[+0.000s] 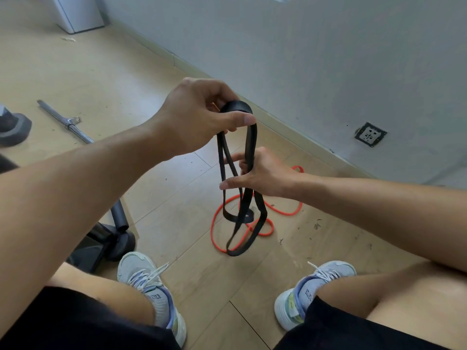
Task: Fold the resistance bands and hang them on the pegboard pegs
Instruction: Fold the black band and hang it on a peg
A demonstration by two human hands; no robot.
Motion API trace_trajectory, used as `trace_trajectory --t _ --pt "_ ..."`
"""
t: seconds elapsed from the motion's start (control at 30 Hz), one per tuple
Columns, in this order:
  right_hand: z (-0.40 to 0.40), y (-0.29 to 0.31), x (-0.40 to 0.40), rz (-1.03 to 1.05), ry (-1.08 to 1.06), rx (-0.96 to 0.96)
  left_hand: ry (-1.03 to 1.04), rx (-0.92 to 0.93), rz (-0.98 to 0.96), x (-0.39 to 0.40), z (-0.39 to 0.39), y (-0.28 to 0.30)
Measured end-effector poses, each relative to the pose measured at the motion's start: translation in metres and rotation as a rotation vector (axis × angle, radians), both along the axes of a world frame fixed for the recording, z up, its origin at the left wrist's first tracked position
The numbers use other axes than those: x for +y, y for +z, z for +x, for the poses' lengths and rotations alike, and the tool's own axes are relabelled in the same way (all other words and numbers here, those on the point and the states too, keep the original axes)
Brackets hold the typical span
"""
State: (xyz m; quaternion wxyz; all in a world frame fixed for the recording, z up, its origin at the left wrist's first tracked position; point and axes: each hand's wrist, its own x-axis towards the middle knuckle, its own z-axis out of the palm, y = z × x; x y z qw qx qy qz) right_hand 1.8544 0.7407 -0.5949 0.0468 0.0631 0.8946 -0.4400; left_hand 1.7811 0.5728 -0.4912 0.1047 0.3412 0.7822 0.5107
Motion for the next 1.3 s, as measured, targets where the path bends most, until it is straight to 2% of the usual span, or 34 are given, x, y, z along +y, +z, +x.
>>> trace_trajectory --t 0.23,0.37,0.7,1.0,1.3 --pt "-0.004 -0.002 -0.004 -0.050 -0.049 -0.005 0.045 -0.160 0.119 0.000 0.001 0.003" --pt "-0.002 -0.004 -0.008 -0.194 0.005 -0.023 0.103 -0.254 0.189 0.000 -0.003 0.005" --pt "-0.002 -0.003 -0.007 -0.164 0.003 0.007 0.102 -0.070 0.072 0.002 0.008 0.009" --pt "0.003 0.000 -0.034 -0.187 0.013 0.054 0.087 -0.229 0.174 0.011 0.017 0.005" --pt "-0.001 -0.001 -0.036 -0.197 -0.077 0.056 0.173 -0.196 0.187 0.008 0.011 0.007"
